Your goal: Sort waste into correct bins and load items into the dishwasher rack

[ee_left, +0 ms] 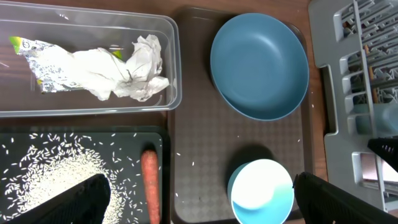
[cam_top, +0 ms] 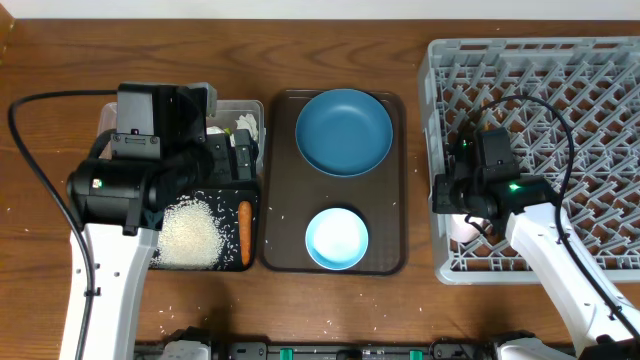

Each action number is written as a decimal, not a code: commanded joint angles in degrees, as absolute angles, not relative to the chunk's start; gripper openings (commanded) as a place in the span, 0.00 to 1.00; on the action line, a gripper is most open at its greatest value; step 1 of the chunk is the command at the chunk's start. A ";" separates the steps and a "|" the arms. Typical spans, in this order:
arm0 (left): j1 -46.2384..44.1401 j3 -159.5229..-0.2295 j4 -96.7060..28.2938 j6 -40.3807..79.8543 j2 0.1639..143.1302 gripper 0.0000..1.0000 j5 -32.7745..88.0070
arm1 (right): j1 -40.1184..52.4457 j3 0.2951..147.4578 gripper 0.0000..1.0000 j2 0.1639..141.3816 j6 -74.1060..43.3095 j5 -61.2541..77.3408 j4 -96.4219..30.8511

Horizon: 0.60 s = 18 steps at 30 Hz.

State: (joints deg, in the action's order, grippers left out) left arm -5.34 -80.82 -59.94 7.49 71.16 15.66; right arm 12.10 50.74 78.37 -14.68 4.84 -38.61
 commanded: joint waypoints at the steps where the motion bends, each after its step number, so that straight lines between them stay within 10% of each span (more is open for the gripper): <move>1: -5.04 -80.90 -60.05 7.57 71.20 0.97 15.09 | 10.52 51.59 0.04 78.98 -15.42 -1.48 -38.44; 18: -5.04 -80.90 -60.05 7.57 71.20 0.97 15.09 | 11.25 67.70 0.36 78.96 -14.96 4.89 -51.57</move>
